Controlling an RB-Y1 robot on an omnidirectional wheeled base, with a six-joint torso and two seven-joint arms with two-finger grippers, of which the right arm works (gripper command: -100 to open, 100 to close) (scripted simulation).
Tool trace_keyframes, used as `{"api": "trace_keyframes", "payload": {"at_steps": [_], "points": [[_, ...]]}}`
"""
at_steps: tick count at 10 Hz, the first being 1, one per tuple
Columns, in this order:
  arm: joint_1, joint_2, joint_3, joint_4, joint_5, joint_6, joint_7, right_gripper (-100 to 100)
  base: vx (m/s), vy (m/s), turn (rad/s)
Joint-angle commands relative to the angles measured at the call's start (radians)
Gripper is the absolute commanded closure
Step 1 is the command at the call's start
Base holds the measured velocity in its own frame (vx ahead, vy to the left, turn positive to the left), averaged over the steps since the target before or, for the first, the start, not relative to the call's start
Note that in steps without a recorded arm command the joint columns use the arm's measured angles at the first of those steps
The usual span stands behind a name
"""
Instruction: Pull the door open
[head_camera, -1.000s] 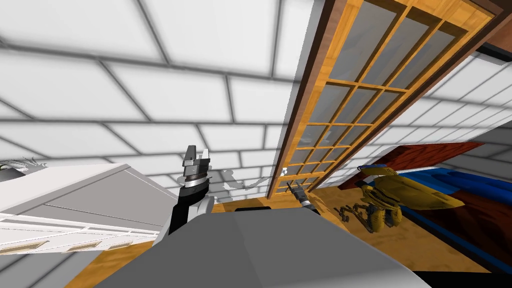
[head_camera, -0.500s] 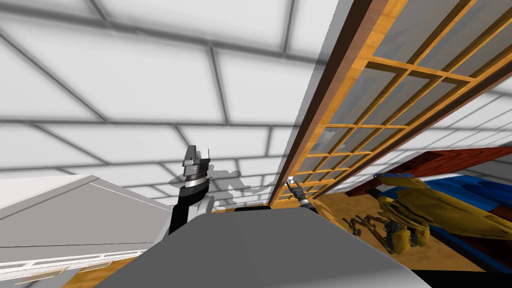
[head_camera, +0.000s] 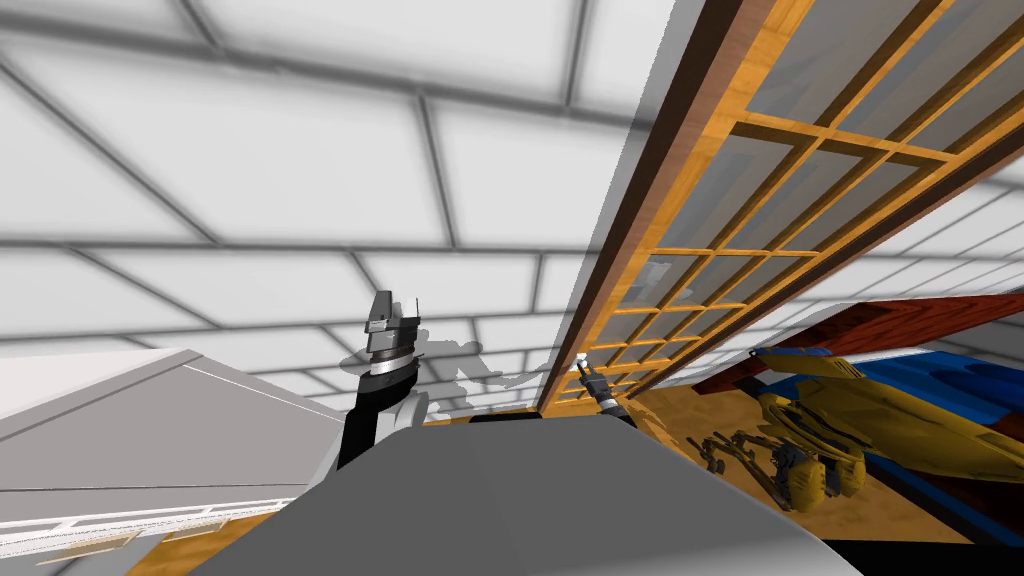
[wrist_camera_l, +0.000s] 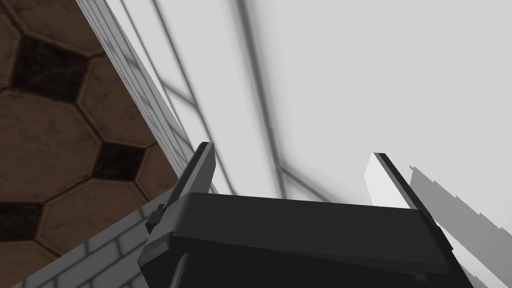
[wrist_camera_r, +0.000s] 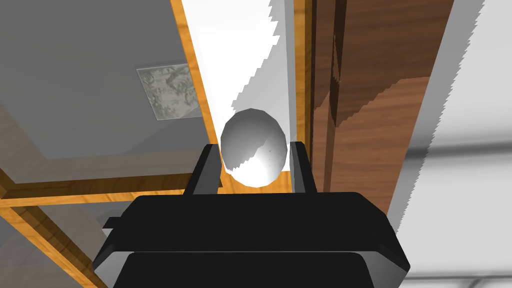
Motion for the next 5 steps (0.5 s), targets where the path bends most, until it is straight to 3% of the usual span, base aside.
{"api": "trace_keyframes", "payload": {"at_steps": [1, 2, 5], "points": [[0.000, 0.001, 0.001, 0.000, 0.000, 0.001, -0.001, 100, 0.000, 0.000, 0.000], [0.000, 0.001, 0.001, 0.000, 0.000, 0.001, -0.001, 100, 0.000, 0.000, 0.000], [-0.003, 0.000, 0.013, -0.003, -0.026, 0.007, -0.074, 100, -0.045, -0.019, 0.055]]}}
